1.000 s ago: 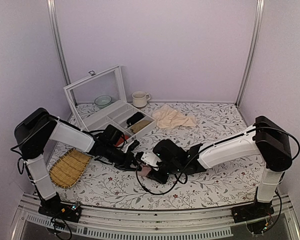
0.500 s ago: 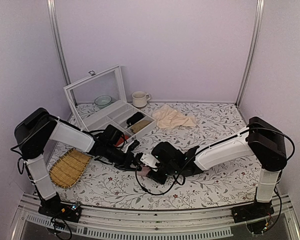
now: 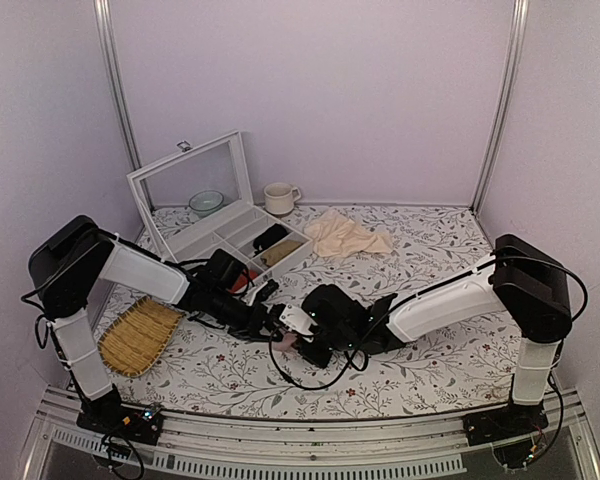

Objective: Roll the underwear
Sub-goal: Roll the underwear at the center of the board.

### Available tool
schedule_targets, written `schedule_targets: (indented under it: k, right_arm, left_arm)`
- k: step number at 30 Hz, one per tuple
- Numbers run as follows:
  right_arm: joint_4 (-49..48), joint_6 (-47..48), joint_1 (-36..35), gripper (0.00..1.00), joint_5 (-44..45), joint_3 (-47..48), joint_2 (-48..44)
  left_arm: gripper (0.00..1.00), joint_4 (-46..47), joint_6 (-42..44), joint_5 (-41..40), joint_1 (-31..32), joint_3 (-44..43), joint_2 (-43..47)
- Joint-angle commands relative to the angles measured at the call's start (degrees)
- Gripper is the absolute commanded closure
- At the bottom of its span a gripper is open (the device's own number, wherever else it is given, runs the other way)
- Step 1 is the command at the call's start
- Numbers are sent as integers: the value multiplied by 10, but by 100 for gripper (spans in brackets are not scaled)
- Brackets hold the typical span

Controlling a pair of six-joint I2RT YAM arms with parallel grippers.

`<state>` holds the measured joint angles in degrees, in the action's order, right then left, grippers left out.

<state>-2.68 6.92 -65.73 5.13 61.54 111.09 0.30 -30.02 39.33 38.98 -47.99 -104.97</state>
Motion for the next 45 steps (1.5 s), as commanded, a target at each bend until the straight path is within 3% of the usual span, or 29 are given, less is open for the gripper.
schedule_targets:
  k: [1,4,8,12,31,45]
  right_arm:
    - [49,-11,-3,100,-21,-19,63]
    - [61,-12,-4,100,-42,-12,63]
    - [96,-27,13,100,-119,11,68]
    - [142,-43,24,100,-172,48,86]
    - [313,-103,91,100,-373,203,190]
    - [317,-170,118,100,-482,220,261]
  left_arm:
    - [100,-40,12,-3,6,3,-11]
    - [99,-44,6,-14,0,2,-2]
    - [79,-57,-8,-51,-17,-2,44]
    - [71,-73,-14,-64,-42,-13,89]
    - [71,-124,-21,-154,-68,13,175]
    - [70,-173,-21,-200,-39,33,238]
